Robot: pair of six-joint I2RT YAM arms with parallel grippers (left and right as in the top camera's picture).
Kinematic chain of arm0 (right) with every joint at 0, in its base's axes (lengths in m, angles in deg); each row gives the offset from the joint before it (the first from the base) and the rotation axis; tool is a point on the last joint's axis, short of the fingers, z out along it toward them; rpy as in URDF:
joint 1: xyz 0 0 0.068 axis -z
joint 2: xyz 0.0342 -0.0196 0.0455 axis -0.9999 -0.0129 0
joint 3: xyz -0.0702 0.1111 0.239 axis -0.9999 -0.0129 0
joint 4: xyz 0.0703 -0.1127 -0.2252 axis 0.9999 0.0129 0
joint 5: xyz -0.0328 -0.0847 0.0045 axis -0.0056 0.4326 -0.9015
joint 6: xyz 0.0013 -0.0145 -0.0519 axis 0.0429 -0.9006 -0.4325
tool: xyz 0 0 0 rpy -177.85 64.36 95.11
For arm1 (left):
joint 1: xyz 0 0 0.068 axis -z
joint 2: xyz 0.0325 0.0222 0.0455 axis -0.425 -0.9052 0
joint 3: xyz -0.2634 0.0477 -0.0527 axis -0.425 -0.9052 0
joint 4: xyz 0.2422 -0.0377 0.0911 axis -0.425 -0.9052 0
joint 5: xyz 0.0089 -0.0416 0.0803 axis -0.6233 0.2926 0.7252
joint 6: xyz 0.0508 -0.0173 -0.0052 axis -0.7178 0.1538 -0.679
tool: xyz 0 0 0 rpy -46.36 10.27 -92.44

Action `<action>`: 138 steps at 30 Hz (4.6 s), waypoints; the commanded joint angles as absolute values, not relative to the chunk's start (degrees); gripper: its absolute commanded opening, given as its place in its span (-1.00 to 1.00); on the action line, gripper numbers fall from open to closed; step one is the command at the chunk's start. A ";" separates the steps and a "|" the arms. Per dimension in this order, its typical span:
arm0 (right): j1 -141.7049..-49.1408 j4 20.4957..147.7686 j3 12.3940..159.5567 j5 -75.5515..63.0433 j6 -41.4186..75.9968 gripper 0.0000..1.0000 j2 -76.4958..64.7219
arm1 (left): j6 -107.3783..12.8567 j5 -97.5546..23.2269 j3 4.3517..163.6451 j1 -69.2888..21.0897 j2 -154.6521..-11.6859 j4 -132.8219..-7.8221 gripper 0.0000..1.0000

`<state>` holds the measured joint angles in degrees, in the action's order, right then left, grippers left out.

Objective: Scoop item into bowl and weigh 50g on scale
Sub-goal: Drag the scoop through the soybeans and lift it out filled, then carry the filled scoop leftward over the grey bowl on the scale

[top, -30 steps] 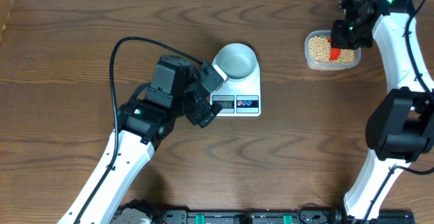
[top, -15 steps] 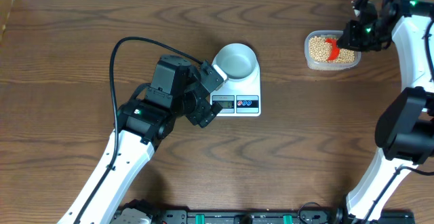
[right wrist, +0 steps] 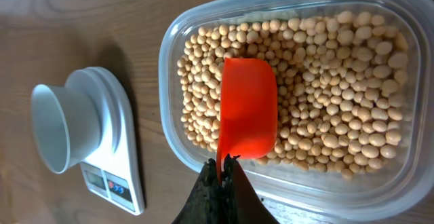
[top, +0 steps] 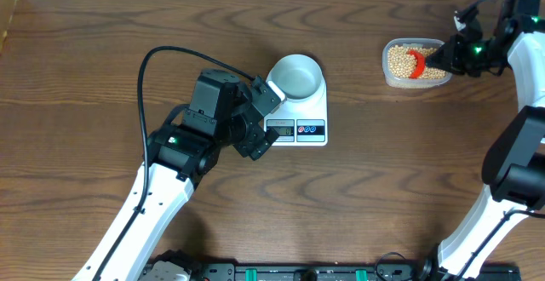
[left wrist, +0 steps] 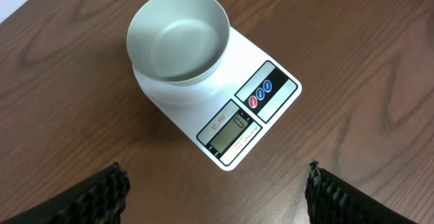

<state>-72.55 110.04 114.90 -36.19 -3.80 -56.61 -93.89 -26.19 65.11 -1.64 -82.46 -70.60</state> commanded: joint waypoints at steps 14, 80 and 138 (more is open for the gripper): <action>-71.39 109.23 114.29 -44.38 -3.93 -0.97 -57.06 | -94.40 -26.89 65.20 -1.71 -82.24 -70.62 0.71; -68.88 107.44 114.29 -72.34 -4.63 -0.97 -57.06 | -94.40 -26.89 65.20 -1.71 -82.26 -70.62 0.71; -90.71 105.45 114.29 -67.40 -4.61 -0.97 -57.06 | -94.40 -26.89 65.20 -1.71 -82.24 -70.62 0.71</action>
<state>-88.81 105.80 114.62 -68.73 -3.78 -56.61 -93.89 -26.19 65.11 -1.64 -82.46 -70.60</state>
